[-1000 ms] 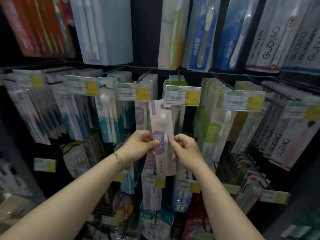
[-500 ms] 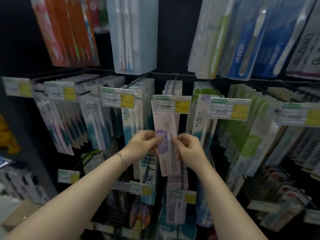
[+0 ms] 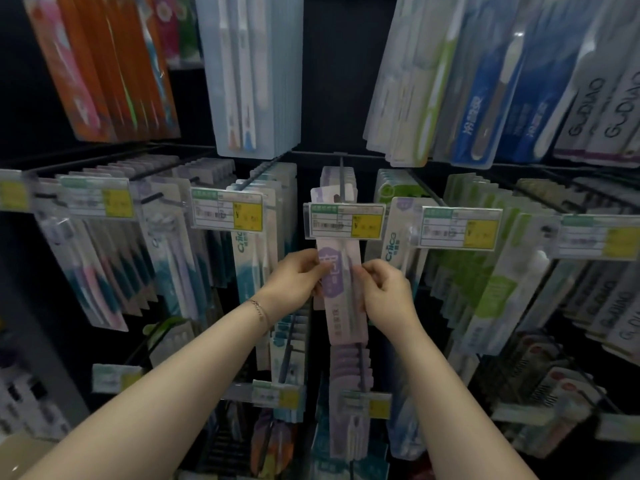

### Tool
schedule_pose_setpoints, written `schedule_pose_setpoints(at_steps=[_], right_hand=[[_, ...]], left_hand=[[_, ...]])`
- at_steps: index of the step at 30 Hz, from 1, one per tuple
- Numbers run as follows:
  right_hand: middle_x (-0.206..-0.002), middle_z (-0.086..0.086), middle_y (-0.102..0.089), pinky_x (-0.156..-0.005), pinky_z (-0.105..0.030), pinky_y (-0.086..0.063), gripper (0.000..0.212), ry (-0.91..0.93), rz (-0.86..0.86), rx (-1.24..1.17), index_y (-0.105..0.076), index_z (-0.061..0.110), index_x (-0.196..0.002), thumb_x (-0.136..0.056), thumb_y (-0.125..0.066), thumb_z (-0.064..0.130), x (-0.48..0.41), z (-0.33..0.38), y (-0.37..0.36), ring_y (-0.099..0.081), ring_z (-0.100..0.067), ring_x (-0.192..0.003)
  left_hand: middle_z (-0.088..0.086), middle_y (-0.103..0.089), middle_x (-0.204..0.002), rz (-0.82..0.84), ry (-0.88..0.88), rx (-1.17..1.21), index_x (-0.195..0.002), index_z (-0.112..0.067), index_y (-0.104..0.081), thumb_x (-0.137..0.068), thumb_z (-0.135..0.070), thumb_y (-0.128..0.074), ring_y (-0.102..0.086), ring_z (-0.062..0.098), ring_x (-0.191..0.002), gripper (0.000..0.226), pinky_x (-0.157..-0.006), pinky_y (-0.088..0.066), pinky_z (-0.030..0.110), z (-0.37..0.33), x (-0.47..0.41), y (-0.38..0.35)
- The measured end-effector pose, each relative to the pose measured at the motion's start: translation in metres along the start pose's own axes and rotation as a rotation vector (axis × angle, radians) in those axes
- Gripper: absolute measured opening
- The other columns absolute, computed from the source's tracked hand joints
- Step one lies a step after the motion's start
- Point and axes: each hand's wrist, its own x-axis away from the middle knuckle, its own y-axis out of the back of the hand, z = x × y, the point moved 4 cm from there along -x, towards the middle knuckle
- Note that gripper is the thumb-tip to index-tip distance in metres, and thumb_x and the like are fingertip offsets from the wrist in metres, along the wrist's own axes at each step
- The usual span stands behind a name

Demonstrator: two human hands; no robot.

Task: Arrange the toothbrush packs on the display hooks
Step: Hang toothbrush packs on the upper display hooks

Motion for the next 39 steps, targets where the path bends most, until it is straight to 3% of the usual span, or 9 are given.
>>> schedule_pose_setpoints(at_steps=[8,17,21,26,30,32,35,37,39], right_hand=[[-0.067,-0.003,-0.064,-0.057,-0.032,-0.052,0.02,-0.092,0.003,-0.002,-0.06,0.015,-0.084,-0.099,-0.05,0.024,-0.005,0.0,-0.013,-0.061,-0.012,-0.057],[-0.079,0.0,-0.065,-0.053,-0.017,-0.05,0.008,-0.099,-0.049,-0.032,-0.061,0.013,-0.095,-0.097,-0.054,0.018,0.005,-0.005,-0.013,-0.063,-0.008,-0.062],[-0.08,0.0,-0.066,-0.06,-0.027,-0.052,0.008,-0.004,-0.148,0.012,-0.063,0.015,-0.09,-0.095,-0.057,0.018,0.024,-0.01,0.006,-0.066,-0.019,-0.07],[-0.088,-0.003,-0.065,-0.065,-0.047,-0.056,0.005,0.009,-0.368,0.032,-0.055,0.025,-0.101,-0.097,-0.053,0.024,0.037,-0.03,0.04,-0.064,-0.025,-0.07],[-0.123,-0.002,-0.058,-0.081,-0.044,-0.056,0.037,-0.02,-0.349,0.045,-0.044,0.028,-0.134,-0.098,-0.049,0.034,0.031,-0.039,0.052,-0.065,-0.028,-0.094],[-0.128,0.005,-0.053,-0.074,-0.032,-0.056,0.041,-0.047,-0.293,0.006,-0.042,0.024,-0.139,-0.099,-0.048,0.032,0.024,-0.042,0.055,-0.067,-0.024,-0.089],[-0.116,0.001,-0.059,-0.056,-0.01,-0.046,0.035,-0.079,-0.229,-0.051,-0.047,0.017,-0.134,-0.1,-0.048,0.025,0.014,-0.043,0.057,-0.064,-0.011,-0.064],[-0.101,-0.007,-0.064,-0.054,-0.008,-0.044,0.03,-0.075,-0.231,-0.098,-0.051,0.014,-0.128,-0.099,-0.05,0.021,0.011,-0.041,0.06,-0.061,-0.004,-0.056],[-0.09,-0.008,-0.065,-0.053,-0.008,-0.044,0.026,-0.062,-0.241,-0.151,-0.054,0.016,-0.124,-0.099,-0.052,0.019,0.008,-0.041,0.063,-0.058,0.0,-0.051]], left_hand=[[0.015,-0.068,-0.078,-0.153,0.013,-0.146,-0.077,-0.009,-0.06,-0.095,-0.028,-0.056,-0.066,0.032,-0.077,0.026,-0.076,-0.055,0.049,0.003,-0.005,0.003],[-0.002,-0.065,-0.089,-0.266,0.016,-0.199,-0.101,-0.014,-0.062,-0.093,-0.028,-0.06,-0.061,0.01,-0.08,0.016,-0.069,-0.05,0.02,0.007,0.003,0.003],[-0.006,-0.058,-0.082,-0.375,-0.048,-0.108,-0.097,-0.015,-0.057,-0.09,-0.02,-0.063,-0.054,0.002,-0.074,0.01,-0.059,-0.042,0.004,0.007,0.017,0.006],[-0.009,-0.06,-0.079,-0.265,-0.179,-0.143,-0.094,-0.016,-0.062,-0.091,-0.016,-0.06,-0.054,-0.003,-0.07,0.004,-0.062,-0.041,0.002,-0.006,0.018,-0.024],[-0.005,-0.061,-0.106,-0.138,-0.175,-0.197,-0.123,-0.013,-0.057,-0.095,-0.024,-0.056,-0.061,0.007,-0.084,0.03,-0.067,-0.042,0.008,-0.018,0.01,-0.058],[-0.002,-0.06,-0.114,-0.14,-0.146,-0.138,-0.13,-0.012,-0.052,-0.096,-0.026,-0.054,-0.064,0.013,-0.089,0.036,-0.072,-0.047,0.016,-0.021,0.005,-0.069],[-0.007,-0.062,-0.102,-0.129,-0.11,-0.078,-0.117,-0.02,-0.055,-0.097,-0.025,-0.053,-0.065,0.015,-0.091,0.021,-0.078,-0.052,0.025,-0.023,-0.002,-0.082],[-0.013,-0.06,-0.085,-0.135,-0.106,-0.063,-0.095,-0.026,-0.055,-0.098,-0.024,-0.052,-0.064,0.012,-0.08,0.005,-0.068,-0.049,0.018,-0.026,-0.006,-0.087],[-0.01,-0.058,-0.074,-0.163,-0.116,-0.048,-0.079,-0.026,-0.052,-0.098,-0.024,-0.052,-0.062,0.009,-0.066,0.019,-0.055,-0.043,0.012,-0.029,-0.008,-0.089]])
